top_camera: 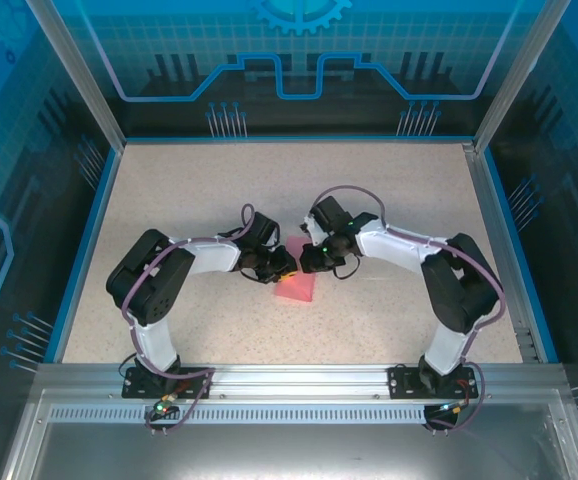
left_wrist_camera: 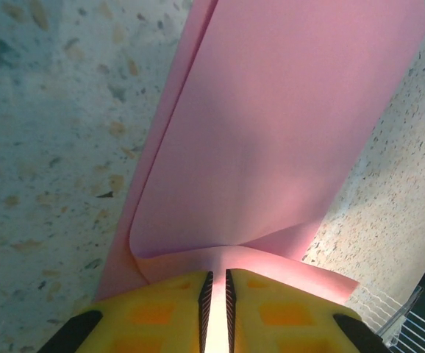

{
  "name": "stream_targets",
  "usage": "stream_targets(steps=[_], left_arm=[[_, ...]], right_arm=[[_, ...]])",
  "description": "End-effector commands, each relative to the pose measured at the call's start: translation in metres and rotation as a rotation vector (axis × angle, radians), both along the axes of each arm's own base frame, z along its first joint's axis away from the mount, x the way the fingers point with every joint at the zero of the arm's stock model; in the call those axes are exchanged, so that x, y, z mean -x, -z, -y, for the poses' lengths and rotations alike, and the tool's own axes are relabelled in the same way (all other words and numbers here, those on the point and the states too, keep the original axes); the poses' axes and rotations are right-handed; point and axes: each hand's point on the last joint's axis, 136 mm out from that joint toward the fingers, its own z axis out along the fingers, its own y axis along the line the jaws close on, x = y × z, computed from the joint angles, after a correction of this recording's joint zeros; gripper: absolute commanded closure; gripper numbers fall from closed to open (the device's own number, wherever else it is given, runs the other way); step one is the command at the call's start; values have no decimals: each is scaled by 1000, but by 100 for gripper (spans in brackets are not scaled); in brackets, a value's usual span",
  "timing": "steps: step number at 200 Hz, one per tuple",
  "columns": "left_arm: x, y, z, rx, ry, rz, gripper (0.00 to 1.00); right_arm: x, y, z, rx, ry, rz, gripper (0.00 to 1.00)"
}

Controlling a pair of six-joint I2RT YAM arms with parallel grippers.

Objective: Fold a paper plane with a square sheet of paper (pick it up from the middle)
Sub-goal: Fold the triangle a second time at the center of the table.

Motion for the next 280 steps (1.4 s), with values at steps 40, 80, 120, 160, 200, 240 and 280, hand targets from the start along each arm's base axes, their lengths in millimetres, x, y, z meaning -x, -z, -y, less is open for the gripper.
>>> stream_targets(steps=[40, 80, 120, 160, 200, 240, 280], left_arm=[[30, 45, -29, -169, -40, -148, 82], [32, 46, -28, -154, -42, -156, 82], [34, 47, -27, -143, -43, -161, 82], [35, 50, -28, -151, -47, -170, 83], [36, 52, -31, -163, -52, -177, 82], [37, 53, -33, -175, -54, -180, 83], [38, 53, -34, -185, -56, -184, 83]], right_arm=[[44, 11, -12, 97, 9, -29, 92], [41, 31, -7, 158, 29, -40, 92], [43, 46, -5, 186, 13, -61, 92], [47, 53, -5, 192, -2, -87, 92], [52, 59, 1, 223, -14, -103, 92], [56, 62, 7, 254, -40, -110, 92], [61, 65, 13, 279, -68, -123, 92]])
